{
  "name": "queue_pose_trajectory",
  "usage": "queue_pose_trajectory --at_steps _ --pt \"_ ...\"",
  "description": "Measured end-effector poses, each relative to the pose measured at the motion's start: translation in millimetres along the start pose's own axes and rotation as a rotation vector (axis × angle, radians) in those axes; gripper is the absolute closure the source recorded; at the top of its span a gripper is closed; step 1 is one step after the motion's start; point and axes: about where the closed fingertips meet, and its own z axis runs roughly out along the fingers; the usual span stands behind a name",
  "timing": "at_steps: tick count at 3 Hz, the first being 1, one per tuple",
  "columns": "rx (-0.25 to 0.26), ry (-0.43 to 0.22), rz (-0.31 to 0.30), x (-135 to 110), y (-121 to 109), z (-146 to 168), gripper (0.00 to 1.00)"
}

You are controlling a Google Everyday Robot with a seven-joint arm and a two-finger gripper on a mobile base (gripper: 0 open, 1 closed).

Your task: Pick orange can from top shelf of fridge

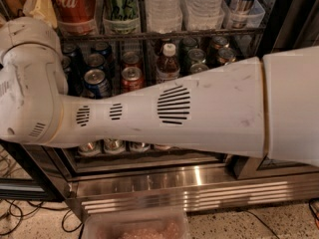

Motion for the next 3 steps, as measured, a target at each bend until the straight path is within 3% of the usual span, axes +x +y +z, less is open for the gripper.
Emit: queue_pose_trajectory --at_steps 2,3 --pt "0.017 -0.011 0.012 -7.0 3.1 14.1 0.39" --pt "0.018 -0.025 0.035 -8.5 3.7 17.6 0.48"
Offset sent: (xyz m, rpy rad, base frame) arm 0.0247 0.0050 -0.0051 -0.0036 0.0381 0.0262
